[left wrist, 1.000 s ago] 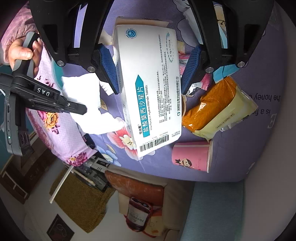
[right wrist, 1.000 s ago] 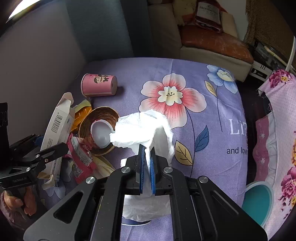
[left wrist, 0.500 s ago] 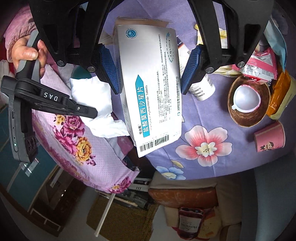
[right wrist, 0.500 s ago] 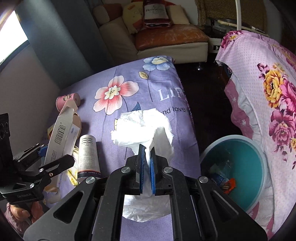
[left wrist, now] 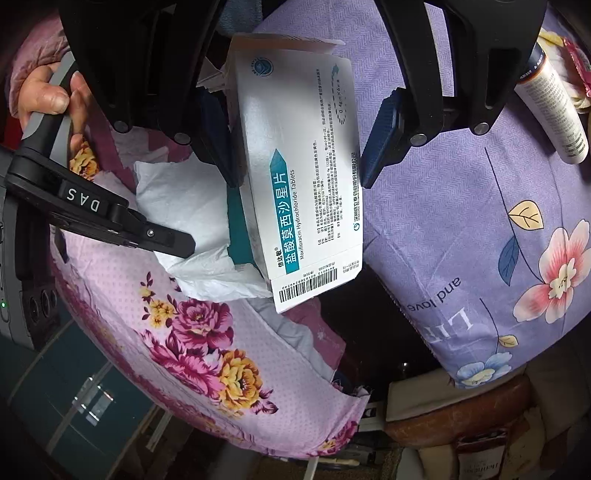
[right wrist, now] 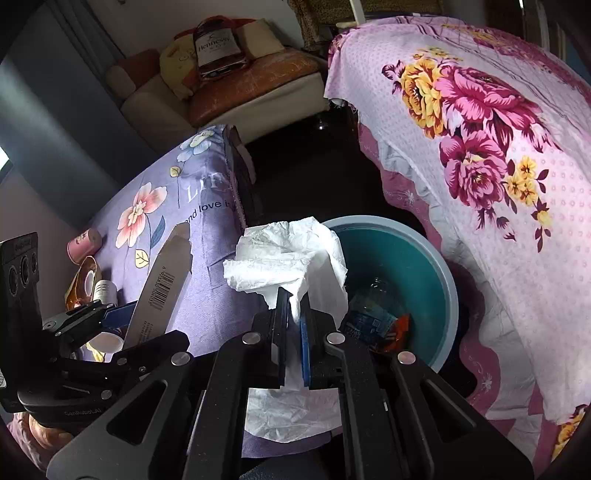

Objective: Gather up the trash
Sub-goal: 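Carry the tissue and medicine box over the teal bin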

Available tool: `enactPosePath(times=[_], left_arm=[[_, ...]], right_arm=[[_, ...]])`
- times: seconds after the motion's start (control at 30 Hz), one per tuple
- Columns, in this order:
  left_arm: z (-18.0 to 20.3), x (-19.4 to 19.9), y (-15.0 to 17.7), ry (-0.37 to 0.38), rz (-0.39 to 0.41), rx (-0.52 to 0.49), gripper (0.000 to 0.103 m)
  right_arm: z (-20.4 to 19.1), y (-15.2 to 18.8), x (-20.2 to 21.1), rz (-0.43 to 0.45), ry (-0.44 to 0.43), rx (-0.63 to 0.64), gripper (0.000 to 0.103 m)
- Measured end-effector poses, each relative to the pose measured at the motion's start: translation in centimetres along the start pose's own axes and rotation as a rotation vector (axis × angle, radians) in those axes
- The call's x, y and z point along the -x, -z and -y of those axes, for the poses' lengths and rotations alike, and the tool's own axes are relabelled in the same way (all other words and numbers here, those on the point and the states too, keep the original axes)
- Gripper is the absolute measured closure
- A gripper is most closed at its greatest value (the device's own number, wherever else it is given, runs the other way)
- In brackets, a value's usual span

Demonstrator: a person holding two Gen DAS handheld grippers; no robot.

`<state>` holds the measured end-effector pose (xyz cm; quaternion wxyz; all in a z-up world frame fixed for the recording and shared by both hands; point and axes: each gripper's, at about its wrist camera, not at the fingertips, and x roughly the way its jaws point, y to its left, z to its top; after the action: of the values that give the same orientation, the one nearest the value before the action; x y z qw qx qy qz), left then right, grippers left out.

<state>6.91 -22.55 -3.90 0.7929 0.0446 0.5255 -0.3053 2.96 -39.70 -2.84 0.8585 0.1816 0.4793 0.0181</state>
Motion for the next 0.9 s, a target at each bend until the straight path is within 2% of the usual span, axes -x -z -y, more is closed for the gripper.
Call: enactPosePath(times=[0.3, 0.43, 0.67, 0.9], left_arm=[[3.8, -3.8, -1.7, -0.024, -0.054, -0.061, 0.035], [4.5, -4.8, -2.2, -0.024, -0.063, -0.060, 0.030], [3.4, -5.1, -2.3, -0.046, -0.071, -0.015, 0.016], [2.5, -4.6, -2.2, -0.062, -0.054, 0.011, 0.014]], right_arm=[[5.2, 1.3, 0.0, -0.014, 0.009, -0.076, 0.097], [6.2, 1.4, 0.1, -0.015, 0.009, -0.090, 0.097], [6.3, 1.4, -0.5, -0.025, -0.001, -0.095, 0.097], [5.6, 1.2, -1.0, -0.037, 0.002, -0.083, 0.097]])
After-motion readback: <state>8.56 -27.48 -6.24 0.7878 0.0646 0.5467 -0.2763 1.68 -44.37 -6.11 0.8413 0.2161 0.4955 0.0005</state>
